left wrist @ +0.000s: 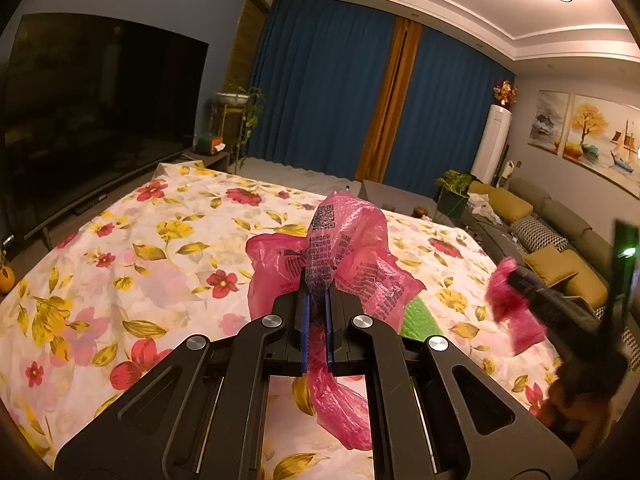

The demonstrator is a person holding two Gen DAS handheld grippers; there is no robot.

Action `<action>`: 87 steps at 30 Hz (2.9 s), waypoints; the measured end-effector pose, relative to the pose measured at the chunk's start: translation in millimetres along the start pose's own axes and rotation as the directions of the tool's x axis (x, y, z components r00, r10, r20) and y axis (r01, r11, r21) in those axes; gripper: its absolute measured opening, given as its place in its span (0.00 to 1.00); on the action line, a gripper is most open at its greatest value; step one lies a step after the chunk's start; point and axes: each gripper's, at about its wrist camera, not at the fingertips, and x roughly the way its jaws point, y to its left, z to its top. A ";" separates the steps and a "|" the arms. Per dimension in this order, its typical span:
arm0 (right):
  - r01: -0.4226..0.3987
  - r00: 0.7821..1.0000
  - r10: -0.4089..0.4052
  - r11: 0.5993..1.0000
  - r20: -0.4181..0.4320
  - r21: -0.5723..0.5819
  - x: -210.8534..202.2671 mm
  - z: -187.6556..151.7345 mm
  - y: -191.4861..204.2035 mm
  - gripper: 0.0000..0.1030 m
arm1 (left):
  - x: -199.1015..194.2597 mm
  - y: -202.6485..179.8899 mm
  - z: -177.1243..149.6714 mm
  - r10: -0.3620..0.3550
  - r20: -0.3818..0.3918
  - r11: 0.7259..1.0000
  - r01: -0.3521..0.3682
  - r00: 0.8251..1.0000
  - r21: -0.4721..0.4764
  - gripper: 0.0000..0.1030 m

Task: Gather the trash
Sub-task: 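Grasp the smaller pink plastic bag with the right gripper while the left holds its bag, then carry both pink bags over the grey bin, then open both grippers to drop the pink bags into the grey bin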

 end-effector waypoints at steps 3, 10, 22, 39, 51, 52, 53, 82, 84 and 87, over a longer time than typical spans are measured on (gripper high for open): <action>-0.021 0.999 0.021 1.000 0.035 0.005 -22.9 2.9 -2.3 0.21 | -0.1 -1.5 0.4 -0.010 0.003 1.000 0.010 1.000 0.007 0.05; -0.035 0.996 0.039 0.998 0.081 -0.050 -76.5 -0.8 -7.5 0.21 | -11.3 -12.4 2.2 -0.071 0.023 0.997 0.070 0.997 0.030 0.05; 0.070 0.986 -0.057 0.995 0.155 -0.075 -153.5 -9.7 -66.1 0.21 | -46.6 -91.4 -12.3 -0.229 -0.013 0.966 0.228 0.973 0.124 0.05; 0.265 0.929 -0.270 0.963 0.255 0.053 -211.0 -1.9 -194.3 0.21 | -54.6 -297.5 -44.7 -0.492 -0.083 0.824 0.494 0.867 0.278 0.05; 0.291 0.914 -0.308 0.951 0.265 0.103 -205.2 -7.8 -232.0 0.21 | -34.3 -365.0 -61.6 -0.552 -0.108 0.770 0.555 0.827 0.314 0.05; 0.290 0.914 -0.309 0.951 0.265 0.108 -203.7 -8.3 -235.0 0.21 | -31.3 -367.4 -63.2 -0.555 -0.111 0.768 0.558 0.825 0.313 0.05; 0.290 0.913 -0.310 0.950 0.264 0.111 -202.5 -7.5 -236.2 0.21 | -28.5 -369.9 -65.3 -0.557 -0.115 0.766 0.562 0.822 0.312 0.05; 0.269 0.923 -0.299 0.951 0.243 0.152 -170.2 -3.0 -255.8 0.25 | 23.0 -403.2 -83.4 -0.547 -0.175 0.767 0.574 0.819 0.288 0.06; 0.268 0.923 -0.300 0.950 0.242 0.158 -169.6 -2.6 -259.9 0.31 | 25.3 -402.8 -84.2 -0.548 -0.181 0.764 0.577 0.817 0.288 0.06; 0.264 0.923 -0.299 0.950 0.242 0.166 -169.7 -1.7 -263.3 0.38 | 27.9 -403.4 -84.8 -0.540 -0.183 0.768 0.570 0.822 0.293 0.20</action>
